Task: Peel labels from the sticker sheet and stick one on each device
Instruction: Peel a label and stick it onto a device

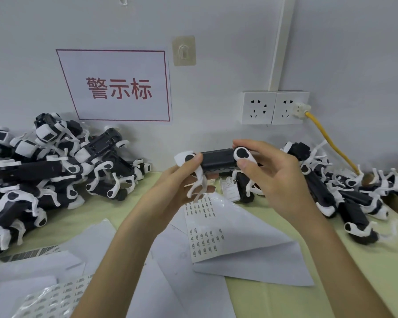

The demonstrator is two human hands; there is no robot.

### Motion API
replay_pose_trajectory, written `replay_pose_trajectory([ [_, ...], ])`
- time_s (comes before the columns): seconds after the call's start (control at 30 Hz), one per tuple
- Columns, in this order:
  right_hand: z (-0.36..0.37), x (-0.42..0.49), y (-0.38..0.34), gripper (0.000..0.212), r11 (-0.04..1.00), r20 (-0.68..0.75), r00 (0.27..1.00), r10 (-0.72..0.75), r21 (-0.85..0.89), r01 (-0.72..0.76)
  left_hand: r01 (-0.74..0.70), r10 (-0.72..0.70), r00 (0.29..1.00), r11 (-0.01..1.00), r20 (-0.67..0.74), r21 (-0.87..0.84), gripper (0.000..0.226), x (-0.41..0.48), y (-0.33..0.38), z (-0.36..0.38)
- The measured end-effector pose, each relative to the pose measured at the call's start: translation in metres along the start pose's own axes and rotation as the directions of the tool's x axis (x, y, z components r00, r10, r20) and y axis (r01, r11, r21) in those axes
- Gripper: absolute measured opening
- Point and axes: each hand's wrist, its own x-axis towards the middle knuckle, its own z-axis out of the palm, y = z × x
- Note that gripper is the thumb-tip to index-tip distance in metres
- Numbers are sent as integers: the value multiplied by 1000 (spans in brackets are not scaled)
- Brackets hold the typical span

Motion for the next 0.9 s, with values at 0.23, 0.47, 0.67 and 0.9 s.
replay_pose_trajectory([
  [0.23,18,0,21,16,969,-115,963,244,-5,-246,-52,-79,979,790,-186,-611,57,10,-9,-16],
  [0.47,35,-32,79,66,364,-67,721,690,-829,-425,113,-270,956,700,-116,-705,47,13,-21,-30],
  [0.67,31,-32,90,34,388,-110,732,673,-789,-476,106,-267,955,717,-131,-689,53,13,-21,-33],
  [0.9,20,-20,83,20,752,-109,858,503,-433,-496,69,-216,951,843,-220,-533,56,12,-22,-42],
])
